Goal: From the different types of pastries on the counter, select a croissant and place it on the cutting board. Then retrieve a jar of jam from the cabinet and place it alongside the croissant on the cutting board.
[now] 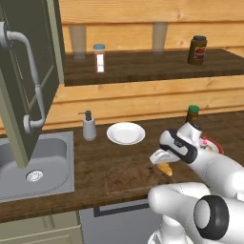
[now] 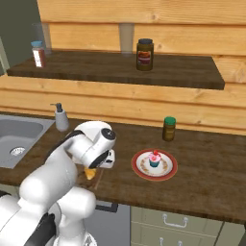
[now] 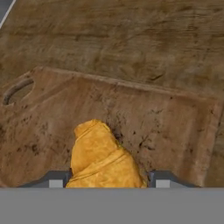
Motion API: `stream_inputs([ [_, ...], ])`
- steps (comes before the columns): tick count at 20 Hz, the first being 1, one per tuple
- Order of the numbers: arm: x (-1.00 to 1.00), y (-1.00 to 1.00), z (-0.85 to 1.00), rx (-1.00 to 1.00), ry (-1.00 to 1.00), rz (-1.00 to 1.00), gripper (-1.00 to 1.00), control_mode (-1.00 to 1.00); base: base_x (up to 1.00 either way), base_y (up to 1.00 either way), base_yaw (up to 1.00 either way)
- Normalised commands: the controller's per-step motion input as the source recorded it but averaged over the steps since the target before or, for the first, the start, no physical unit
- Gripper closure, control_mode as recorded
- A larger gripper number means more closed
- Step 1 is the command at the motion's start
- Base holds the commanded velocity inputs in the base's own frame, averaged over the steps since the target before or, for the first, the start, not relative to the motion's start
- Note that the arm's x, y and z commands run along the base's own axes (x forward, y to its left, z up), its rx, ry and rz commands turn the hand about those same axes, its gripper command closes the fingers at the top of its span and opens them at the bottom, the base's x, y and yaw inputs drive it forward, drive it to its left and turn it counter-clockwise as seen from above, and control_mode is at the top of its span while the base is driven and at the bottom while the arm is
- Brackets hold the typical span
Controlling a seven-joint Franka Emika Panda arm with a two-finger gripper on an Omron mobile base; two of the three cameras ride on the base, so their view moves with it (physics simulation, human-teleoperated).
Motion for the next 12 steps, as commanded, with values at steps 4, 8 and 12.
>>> stream_inputs([
  [4, -0.59, 0.70, -1.00, -0.04, -0.16, -0.01, 1.00, -1.00, 0.00, 0.00, 0.00],
  [8, -0.45, 0.66, -1.00, -0.04, -0.23, -0.01, -1.00, -1.00, 0.00, 0.00, 0.00],
  [12, -0.40, 0.13, -0.67, 0.00, -0.11, -0.03, -1.00, -1.00, 0.00, 0.00, 0.00],
])
